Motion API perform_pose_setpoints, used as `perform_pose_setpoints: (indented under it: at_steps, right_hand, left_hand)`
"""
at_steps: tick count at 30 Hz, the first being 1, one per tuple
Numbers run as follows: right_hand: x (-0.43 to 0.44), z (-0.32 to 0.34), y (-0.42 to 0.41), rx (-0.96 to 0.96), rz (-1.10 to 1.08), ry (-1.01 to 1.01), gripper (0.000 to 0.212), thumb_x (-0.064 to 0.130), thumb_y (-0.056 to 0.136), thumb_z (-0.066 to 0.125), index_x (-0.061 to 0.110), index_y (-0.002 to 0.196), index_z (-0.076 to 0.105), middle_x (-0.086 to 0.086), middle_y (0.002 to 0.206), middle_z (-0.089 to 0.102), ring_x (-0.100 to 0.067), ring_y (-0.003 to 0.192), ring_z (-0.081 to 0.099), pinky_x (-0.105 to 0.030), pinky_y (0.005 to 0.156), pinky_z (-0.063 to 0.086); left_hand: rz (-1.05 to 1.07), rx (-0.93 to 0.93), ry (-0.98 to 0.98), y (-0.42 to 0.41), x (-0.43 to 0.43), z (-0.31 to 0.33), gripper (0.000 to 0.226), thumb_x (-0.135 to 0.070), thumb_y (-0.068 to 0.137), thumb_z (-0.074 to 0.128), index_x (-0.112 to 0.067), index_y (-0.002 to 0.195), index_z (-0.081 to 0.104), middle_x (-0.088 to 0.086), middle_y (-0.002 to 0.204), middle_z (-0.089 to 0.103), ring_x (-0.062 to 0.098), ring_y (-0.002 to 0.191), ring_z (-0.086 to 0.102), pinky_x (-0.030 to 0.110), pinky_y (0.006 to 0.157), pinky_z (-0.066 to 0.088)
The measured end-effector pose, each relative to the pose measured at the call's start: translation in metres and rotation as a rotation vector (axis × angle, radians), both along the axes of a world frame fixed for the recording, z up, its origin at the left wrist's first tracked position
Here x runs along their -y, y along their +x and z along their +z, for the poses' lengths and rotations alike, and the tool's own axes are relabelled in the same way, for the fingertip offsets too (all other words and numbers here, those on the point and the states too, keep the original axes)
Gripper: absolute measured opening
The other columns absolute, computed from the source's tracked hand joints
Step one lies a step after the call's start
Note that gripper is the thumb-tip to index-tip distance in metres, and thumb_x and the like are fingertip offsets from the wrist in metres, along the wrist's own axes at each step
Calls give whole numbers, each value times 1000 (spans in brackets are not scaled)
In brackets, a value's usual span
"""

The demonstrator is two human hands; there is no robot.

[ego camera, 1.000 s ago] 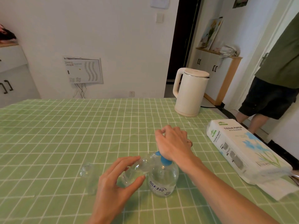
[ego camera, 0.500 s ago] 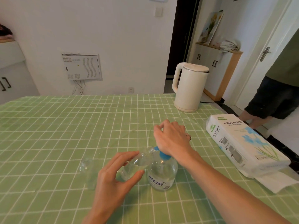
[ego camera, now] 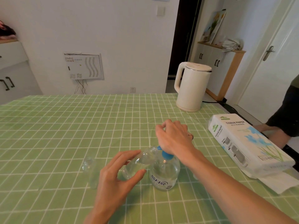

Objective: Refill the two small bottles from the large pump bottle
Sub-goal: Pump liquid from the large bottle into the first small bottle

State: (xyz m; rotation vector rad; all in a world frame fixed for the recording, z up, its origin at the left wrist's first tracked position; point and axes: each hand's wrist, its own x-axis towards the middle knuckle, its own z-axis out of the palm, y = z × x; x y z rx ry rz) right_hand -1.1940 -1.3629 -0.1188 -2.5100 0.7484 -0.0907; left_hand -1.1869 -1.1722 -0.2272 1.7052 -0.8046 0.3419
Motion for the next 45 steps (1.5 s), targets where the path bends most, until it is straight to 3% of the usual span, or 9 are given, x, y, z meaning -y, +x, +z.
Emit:
perform_pose_setpoints:
  at_steps: [11,17,21,45]
  right_hand:
    - [2,5,-1,30,22,-68,46,46,108,32,20,138,54,-9,145,51,-32,140,39,-59,118,31]
    - [2,-1,0,16,-2,26,40,45,107,33,23,128,60,-6,132,56,-32,133,43,-60,114,37]
    - [1,-3,0,8,1,20,43,45,107,33,22,132,60,-7,139,54,-32,136,42,-60,115,36]
    - [2,0,1,12,-7,0,41,43,107,33,20,128,60,-8,135,55,-32,134,41,-60,117,33]
  left_hand:
    - [-10,9,-15,-3,0,2,44,-38,80,81,-29,122,73,-19,118,75,10,108,72,19,88,55]
    - [2,0,-17,0,0,0,44,-36,80,81,-27,122,73,-16,117,75,13,107,73,24,87,57]
    - [-4,15,-19,-2,1,1,44,-36,79,81,-29,122,73,-18,117,75,11,107,73,23,87,57]
    - [-7,8,-17,-4,1,5,44,-39,79,80,-30,121,73,-19,116,75,8,106,72,17,87,55]
